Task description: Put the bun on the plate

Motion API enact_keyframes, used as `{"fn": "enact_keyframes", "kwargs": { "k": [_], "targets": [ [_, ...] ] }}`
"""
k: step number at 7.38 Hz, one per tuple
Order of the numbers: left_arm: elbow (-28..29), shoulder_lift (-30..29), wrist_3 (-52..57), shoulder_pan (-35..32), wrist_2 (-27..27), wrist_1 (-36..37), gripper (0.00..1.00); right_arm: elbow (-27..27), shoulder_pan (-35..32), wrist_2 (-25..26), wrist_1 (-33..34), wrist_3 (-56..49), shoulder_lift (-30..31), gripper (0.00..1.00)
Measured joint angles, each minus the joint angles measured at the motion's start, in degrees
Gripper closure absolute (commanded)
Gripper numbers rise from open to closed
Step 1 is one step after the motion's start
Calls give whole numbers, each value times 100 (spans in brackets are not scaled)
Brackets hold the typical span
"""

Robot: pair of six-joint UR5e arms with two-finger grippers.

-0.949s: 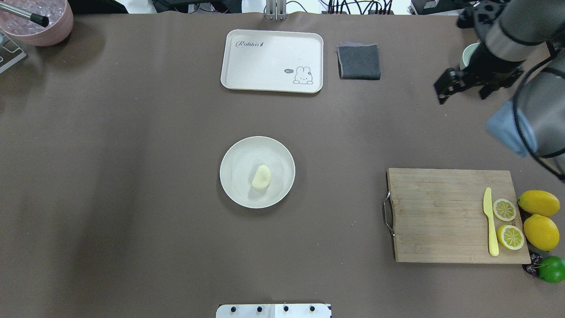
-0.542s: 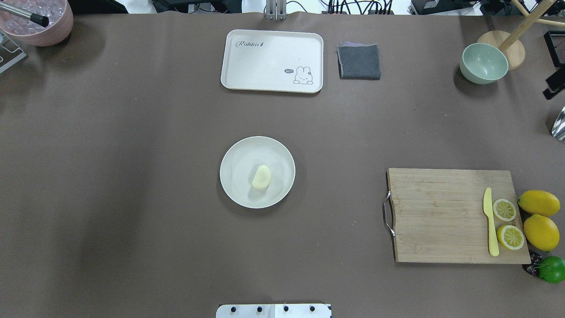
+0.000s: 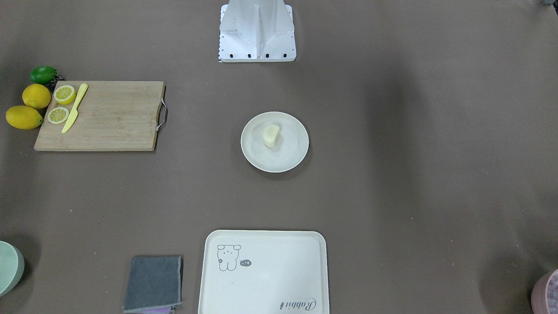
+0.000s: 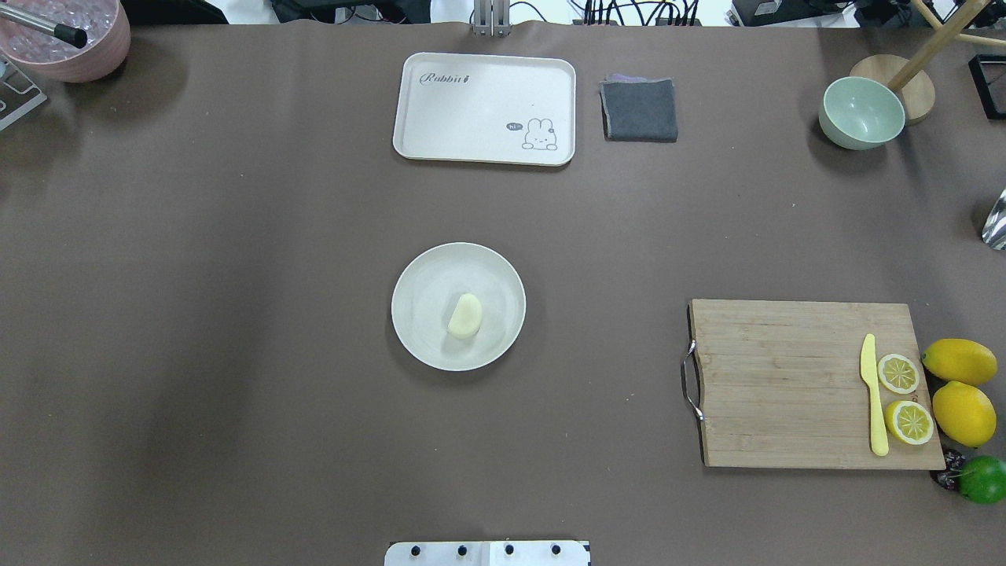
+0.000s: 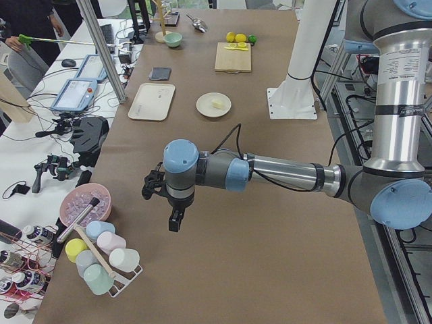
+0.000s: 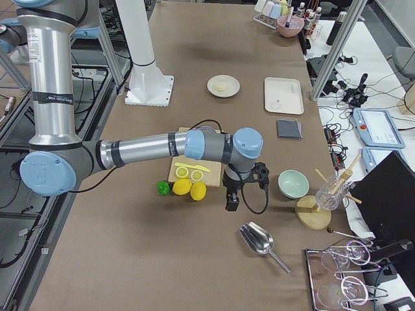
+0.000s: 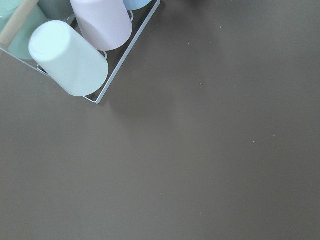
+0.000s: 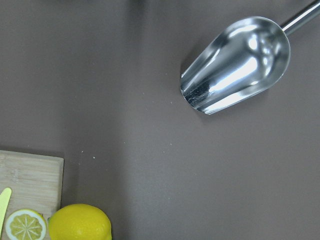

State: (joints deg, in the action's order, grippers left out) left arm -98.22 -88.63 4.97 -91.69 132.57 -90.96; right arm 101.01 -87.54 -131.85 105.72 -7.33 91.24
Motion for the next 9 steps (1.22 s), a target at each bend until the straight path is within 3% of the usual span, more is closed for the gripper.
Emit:
{"fn": "enact_keyframes", "kwargs": {
  "k": [9],
  "targets": [
    [58,-84,4,46,-21,0,2,21,-158,-104,-7,19,83,0]
  ]
}}
